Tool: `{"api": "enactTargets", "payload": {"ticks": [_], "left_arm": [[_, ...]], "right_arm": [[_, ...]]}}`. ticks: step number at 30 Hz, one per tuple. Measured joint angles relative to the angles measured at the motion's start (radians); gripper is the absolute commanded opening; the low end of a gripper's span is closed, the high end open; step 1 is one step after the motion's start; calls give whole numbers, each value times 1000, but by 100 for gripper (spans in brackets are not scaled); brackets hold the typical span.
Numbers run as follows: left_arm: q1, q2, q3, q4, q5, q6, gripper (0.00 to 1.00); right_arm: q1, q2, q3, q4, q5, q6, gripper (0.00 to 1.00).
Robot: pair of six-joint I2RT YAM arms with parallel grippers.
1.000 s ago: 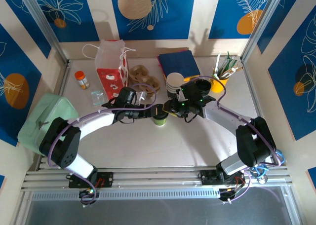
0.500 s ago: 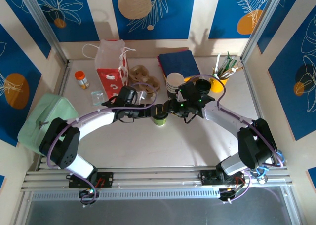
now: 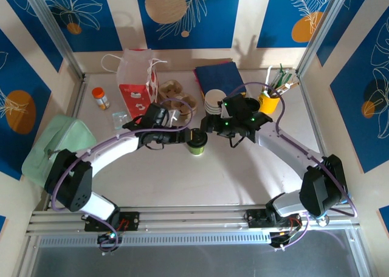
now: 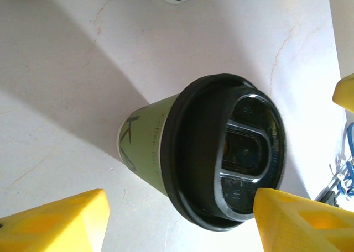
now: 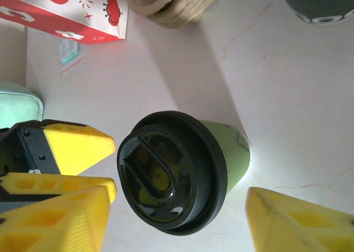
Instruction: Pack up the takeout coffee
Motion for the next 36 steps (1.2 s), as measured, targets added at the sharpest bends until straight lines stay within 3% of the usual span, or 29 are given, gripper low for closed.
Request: {"api": "enactTargets", "payload": {"ticks": [2, 11, 19, 27, 36], "left_arm": [[0, -11, 11, -15, -9, 4, 70], [35, -232, 41, -183, -204, 81, 80], [86, -464, -40, -224, -394, 105, 84], [92, -480, -83, -236, -455, 112, 86], [94, -481, -95, -237, -468, 120, 86]], "right_arm": [[0, -21, 0, -8, 10, -6, 99], [23, -59, 21, -98, 35, -77, 99], [190, 2, 190, -294, 237, -90, 99], [307, 203, 389, -457, 413, -75, 99], [336, 353, 497, -546, 452, -63, 100]]}}
